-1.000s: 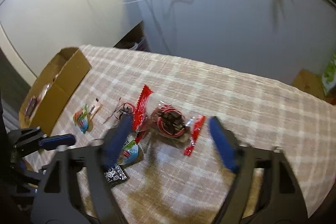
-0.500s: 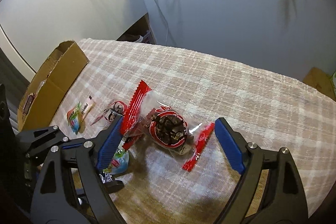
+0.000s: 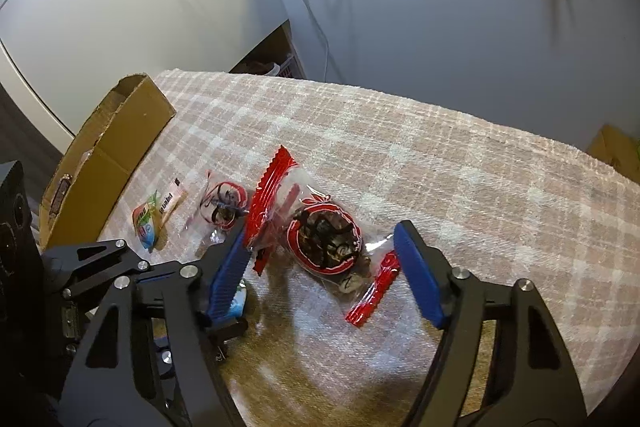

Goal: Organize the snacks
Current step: 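Move left gripper to the yellow jelly cup while right gripper approaches the red chocolate bag, then grasp the yellow jelly cup with left gripper while right gripper grasps the red chocolate bag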

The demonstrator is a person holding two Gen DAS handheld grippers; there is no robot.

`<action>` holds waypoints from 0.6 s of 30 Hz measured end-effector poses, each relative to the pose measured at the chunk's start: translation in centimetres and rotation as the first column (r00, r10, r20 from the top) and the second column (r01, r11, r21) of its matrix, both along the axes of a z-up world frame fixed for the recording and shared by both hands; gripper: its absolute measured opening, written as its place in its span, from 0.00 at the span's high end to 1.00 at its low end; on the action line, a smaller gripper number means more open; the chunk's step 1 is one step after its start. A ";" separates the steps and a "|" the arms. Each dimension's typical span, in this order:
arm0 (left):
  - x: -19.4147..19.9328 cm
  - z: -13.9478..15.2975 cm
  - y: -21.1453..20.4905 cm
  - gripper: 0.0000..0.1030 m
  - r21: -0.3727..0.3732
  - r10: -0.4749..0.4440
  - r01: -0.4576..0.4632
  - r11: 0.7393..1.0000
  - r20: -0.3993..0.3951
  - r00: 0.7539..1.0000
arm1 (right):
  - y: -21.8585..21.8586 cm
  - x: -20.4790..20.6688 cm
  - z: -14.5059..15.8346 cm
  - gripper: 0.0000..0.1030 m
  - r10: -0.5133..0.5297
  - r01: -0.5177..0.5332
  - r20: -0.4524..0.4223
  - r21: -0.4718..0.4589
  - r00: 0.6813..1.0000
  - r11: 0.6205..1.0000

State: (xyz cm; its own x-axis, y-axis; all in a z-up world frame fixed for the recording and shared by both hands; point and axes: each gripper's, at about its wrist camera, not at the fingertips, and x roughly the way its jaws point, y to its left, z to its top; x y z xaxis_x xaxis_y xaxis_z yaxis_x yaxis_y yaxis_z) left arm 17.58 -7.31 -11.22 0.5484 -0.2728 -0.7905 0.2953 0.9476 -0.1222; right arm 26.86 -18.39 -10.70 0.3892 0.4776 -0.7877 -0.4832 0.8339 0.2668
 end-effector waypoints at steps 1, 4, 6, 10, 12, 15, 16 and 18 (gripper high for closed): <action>0.0 0.0 0.2 0.67 -0.004 0.002 -0.002 1.000 -0.003 1.000 | 0.0 0.0 0.0 0.29 0.006 -0.006 0.000 -0.003 1.000 1.000; 0.0 0.1 0.6 0.67 -0.027 0.005 -0.005 1.000 -0.012 1.000 | -0.2 0.4 -0.1 0.34 0.006 -0.006 -0.004 -0.002 1.000 1.000; -0.3 0.2 1.3 0.67 -0.036 0.005 -0.006 0.999 -0.017 1.000 | -0.1 0.6 0.0 0.33 0.047 -0.047 0.014 -0.011 0.999 0.999; -0.5 0.2 2.1 0.67 -0.046 0.018 -0.018 0.999 -0.021 1.000 | 0.3 0.6 0.4 0.30 0.121 -0.121 0.003 -0.035 0.993 0.992; -0.7 0.1 2.5 0.67 -0.051 0.022 -0.023 0.998 -0.023 0.999 | 0.1 0.5 1.1 0.30 0.143 -0.143 0.007 -0.021 0.990 0.989; -1.0 0.1 2.9 0.67 -0.052 0.021 -0.022 0.998 -0.025 0.999 | 0.0 0.1 1.9 0.26 0.191 -0.189 0.033 -0.056 0.981 0.980; -1.1 0.1 3.0 0.68 -0.050 0.021 -0.022 0.998 -0.024 0.999 | 0.0 0.1 1.9 0.24 0.211 -0.208 0.029 -0.074 0.977 0.975; -1.0 0.1 2.9 0.68 -0.052 0.023 -0.025 0.998 -0.027 0.999 | 0.0 0.2 1.6 0.22 0.234 -0.231 0.025 -0.101 0.972 0.968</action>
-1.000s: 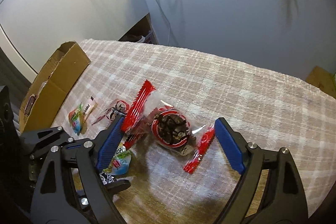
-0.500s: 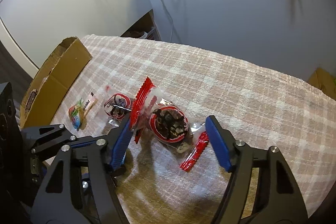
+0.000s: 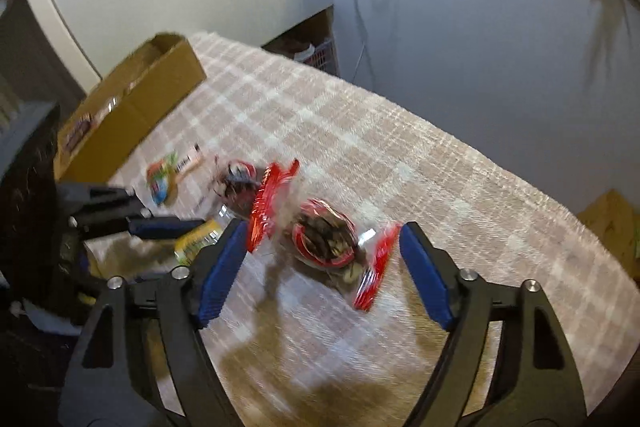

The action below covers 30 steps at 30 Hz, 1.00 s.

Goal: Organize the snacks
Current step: 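Grasp the yellow jelly cup with left gripper while right gripper grasps the red chocolate bag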

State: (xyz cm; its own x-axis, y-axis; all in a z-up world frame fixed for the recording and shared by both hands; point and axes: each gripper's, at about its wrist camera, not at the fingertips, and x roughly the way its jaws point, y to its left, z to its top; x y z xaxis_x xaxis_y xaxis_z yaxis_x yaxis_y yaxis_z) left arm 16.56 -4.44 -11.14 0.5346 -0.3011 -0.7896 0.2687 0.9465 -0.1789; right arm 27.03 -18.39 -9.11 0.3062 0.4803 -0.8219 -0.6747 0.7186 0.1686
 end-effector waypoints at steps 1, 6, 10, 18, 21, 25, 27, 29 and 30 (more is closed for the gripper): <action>0.1 0.1 -0.1 0.68 -0.002 0.002 -0.002 1.000 -0.001 1.000 | 0.1 0.1 -0.2 0.22 0.008 -0.008 -0.001 -0.008 1.000 1.000; -0.2 0.5 0.1 0.68 0.001 0.010 -0.010 1.000 0.005 1.000 | 1.7 1.1 -1.7 0.22 0.017 -0.017 -0.001 -0.050 1.000 0.999; -0.4 1.1 -0.1 0.68 0.001 0.007 -0.007 1.000 0.016 1.000 | 1.8 1.1 -2.0 0.24 0.000 0.000 0.001 -0.047 1.000 0.999; -1.3 2.2 0.5 0.68 -0.024 0.007 -0.006 1.000 0.040 0.999 | -0.4 0.4 -1.6 0.47 -0.059 0.059 -0.005 -0.039 0.998 0.997; -1.5 2.5 0.8 0.68 -0.028 0.007 -0.006 1.000 0.048 0.999 | -1.1 -0.2 -1.4 0.48 -0.083 0.082 -0.003 -0.030 0.997 0.996; -1.8 3.1 1.2 0.68 -0.046 0.014 -0.011 0.999 0.065 0.998 | -2.1 -0.7 -0.7 0.50 -0.142 0.142 0.004 -0.005 0.990 0.990; -2.3 3.6 1.7 0.68 -0.058 0.017 -0.012 0.998 0.079 0.997 | -2.5 -1.2 0.2 0.51 -0.155 0.155 0.016 0.012 0.988 0.988; -2.9 4.5 2.0 0.68 -0.065 0.021 -0.015 0.998 0.096 0.995 | -2.6 -1.8 1.3 0.51 -0.161 0.160 0.033 0.029 0.986 0.987; -3.2 4.8 2.2 0.68 -0.069 0.023 -0.016 0.998 0.105 0.994 | -2.5 -2.0 1.8 0.51 -0.164 0.163 0.041 0.032 0.986 0.986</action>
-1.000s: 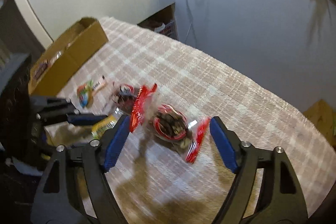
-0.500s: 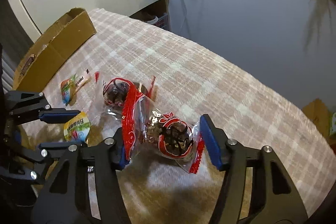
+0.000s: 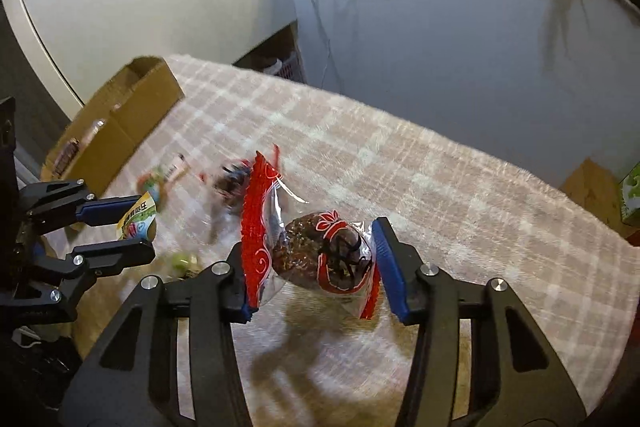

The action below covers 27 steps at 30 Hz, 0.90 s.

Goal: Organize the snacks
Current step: 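Carry both snacks over the box and release them inside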

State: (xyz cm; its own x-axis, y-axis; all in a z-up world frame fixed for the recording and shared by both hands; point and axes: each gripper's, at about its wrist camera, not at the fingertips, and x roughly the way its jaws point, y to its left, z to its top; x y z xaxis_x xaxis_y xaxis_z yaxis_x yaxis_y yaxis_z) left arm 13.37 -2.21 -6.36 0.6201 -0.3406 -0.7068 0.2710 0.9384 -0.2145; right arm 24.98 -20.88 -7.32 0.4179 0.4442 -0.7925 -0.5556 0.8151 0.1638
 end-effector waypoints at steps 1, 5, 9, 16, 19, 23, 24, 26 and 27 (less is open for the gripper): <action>-0.4 0.5 0.4 0.68 -0.004 0.004 -0.004 1.000 0.012 1.000 | 0.2 -0.3 0.5 0.51 -0.002 0.002 0.007 0.003 1.000 1.000; -1.4 1.8 2.0 0.68 -0.020 0.027 -0.026 0.999 0.043 0.999 | 1.4 -1.2 2.4 0.51 0.002 -0.003 0.036 0.017 0.999 1.000; -2.6 3.1 4.2 0.68 -0.030 0.068 -0.066 0.997 0.074 0.995 | 3.8 -2.3 4.3 0.51 0.034 -0.036 0.069 0.027 0.997 0.999; -4.5 4.1 9.2 0.68 -0.034 0.165 -0.162 0.986 0.096 0.982 | 9.6 -3.4 6.4 0.51 0.098 -0.105 0.110 0.061 0.989 0.993; -5.3 4.2 11.2 0.68 -0.029 0.205 -0.203 0.979 0.103 0.973 | 12.7 -3.0 6.9 0.51 0.127 -0.136 0.115 0.074 0.985 0.988; -6.3 4.2 14.1 0.68 -0.019 0.267 -0.266 0.964 0.108 0.958 | 16.7 -2.6 7.3 0.51 0.169 -0.179 0.121 0.084 0.978 0.980; -6.5 4.2 14.7 0.68 -0.019 0.278 -0.277 0.961 0.107 0.955 | 17.5 -2.4 7.3 0.51 0.176 -0.187 0.122 0.086 0.977 0.979; -6.9 4.0 15.9 0.68 -0.015 0.301 -0.302 0.953 0.108 0.947 | 19.3 -2.3 7.5 0.51 0.192 -0.203 0.122 0.090 0.974 0.975; -7.0 4.0 16.4 0.68 -0.014 0.310 -0.310 0.950 0.109 0.944 | 20.1 -2.1 7.6 0.51 0.198 -0.210 0.122 0.092 0.972 0.973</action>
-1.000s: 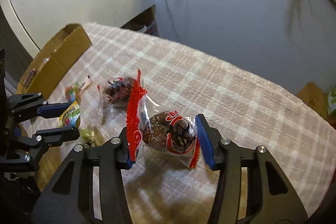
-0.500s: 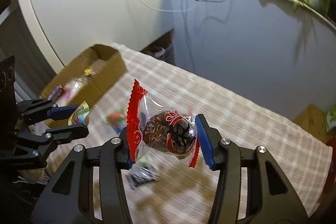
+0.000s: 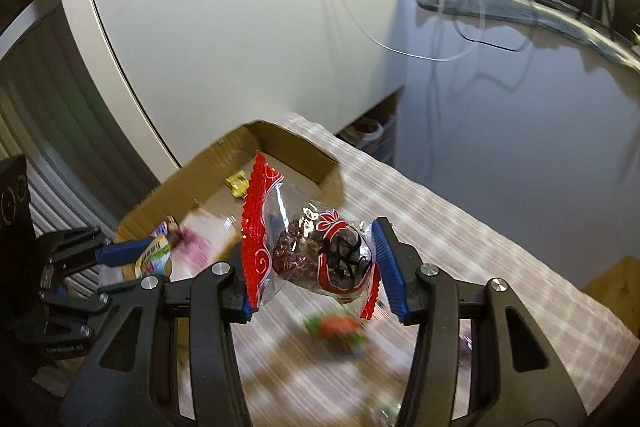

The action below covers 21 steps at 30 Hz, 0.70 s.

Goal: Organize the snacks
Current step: 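Carry both snacks over the box and release them inside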

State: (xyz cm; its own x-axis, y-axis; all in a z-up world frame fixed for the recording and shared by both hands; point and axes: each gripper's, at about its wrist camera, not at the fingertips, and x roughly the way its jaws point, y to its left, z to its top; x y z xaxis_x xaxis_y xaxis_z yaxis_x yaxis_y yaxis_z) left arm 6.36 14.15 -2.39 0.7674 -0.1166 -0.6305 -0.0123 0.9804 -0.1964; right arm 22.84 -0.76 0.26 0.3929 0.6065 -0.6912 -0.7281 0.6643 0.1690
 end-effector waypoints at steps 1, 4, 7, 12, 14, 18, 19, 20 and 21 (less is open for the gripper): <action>-0.2 -0.1 0.5 0.68 0.001 0.010 -0.010 1.000 0.000 1.000 | 0.8 0.1 0.0 0.51 0.007 -0.007 -0.001 0.001 1.000 1.000; -0.7 -0.3 1.5 0.68 0.001 0.027 -0.027 1.000 -0.002 1.000 | 3.1 0.5 0.0 0.51 0.029 -0.029 -0.007 0.003 1.000 1.000; -1.0 -0.5 2.2 0.68 0.010 0.043 -0.043 0.999 -0.007 0.999 | 4.9 0.9 -0.1 0.51 0.046 -0.046 -0.008 -0.001 0.999 0.999; -1.4 -0.8 3.2 0.68 0.016 0.062 -0.062 0.998 -0.013 0.998 | 7.3 1.3 -0.6 0.51 0.072 -0.072 -0.019 -0.006 0.997 0.997; -1.4 -0.8 3.3 0.68 0.018 0.066 -0.066 0.998 -0.016 0.998 | 8.2 1.5 -0.9 0.51 0.080 -0.080 -0.022 -0.015 0.997 0.997; -1.5 -1.0 3.4 0.68 0.020 0.065 -0.065 0.998 -0.023 0.998 | 9.4 1.9 -1.4 0.50 0.088 -0.089 -0.038 -0.018 0.995 0.996; -1.5 -1.0 3.3 0.68 0.025 0.065 -0.065 0.998 -0.023 0.998 | 9.6 1.9 -1.5 0.50 0.089 -0.090 -0.040 -0.020 0.995 0.996; -1.5 -1.0 3.3 0.68 0.028 0.066 -0.065 0.997 -0.022 0.998 | 9.9 1.9 -1.6 0.50 0.089 -0.091 -0.044 -0.022 0.995 0.996; -1.5 -1.0 3.3 0.68 0.029 0.066 -0.065 0.997 -0.022 0.998 | 10.0 1.9 -1.7 0.50 0.090 -0.091 -0.048 -0.023 0.995 0.996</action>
